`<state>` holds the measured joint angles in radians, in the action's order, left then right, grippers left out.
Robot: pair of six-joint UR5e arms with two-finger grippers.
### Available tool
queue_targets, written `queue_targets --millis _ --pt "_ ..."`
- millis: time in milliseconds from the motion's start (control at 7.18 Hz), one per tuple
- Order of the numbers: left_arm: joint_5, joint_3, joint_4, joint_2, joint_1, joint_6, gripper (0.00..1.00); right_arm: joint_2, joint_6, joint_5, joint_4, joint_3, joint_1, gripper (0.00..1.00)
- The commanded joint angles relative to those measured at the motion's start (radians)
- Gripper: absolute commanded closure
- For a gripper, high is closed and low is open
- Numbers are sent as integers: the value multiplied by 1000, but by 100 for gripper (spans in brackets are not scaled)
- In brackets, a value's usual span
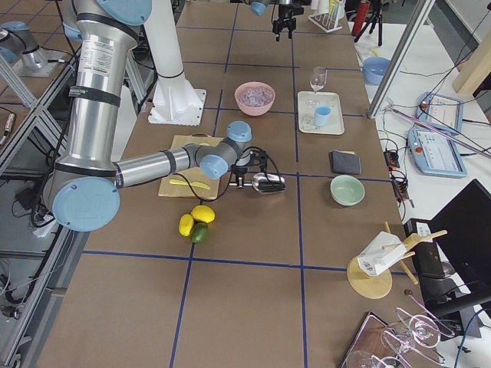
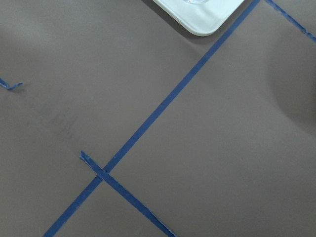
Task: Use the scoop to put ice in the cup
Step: 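Lift the scoop toward the pink bowl while the left arm reaches toward the bowl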
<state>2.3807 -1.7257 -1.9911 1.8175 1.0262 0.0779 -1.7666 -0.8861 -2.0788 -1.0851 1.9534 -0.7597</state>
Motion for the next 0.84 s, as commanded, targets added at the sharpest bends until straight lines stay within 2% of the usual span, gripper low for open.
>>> queue_targets --millis 0,279,418,697 --pt "0 -9 0 6 0 3 0 9 1 10 -2 105 -86 100" --pt "0 -8 0 20 0 2 0 15 4 -6 -12 198 -173 100" --pt "0 -8 0 22 0 2 0 53 10 -38 -33 199 -200 100" --pt "0 -9 0 28 0 5 0 87 67 -20 -88 202 -216 100"
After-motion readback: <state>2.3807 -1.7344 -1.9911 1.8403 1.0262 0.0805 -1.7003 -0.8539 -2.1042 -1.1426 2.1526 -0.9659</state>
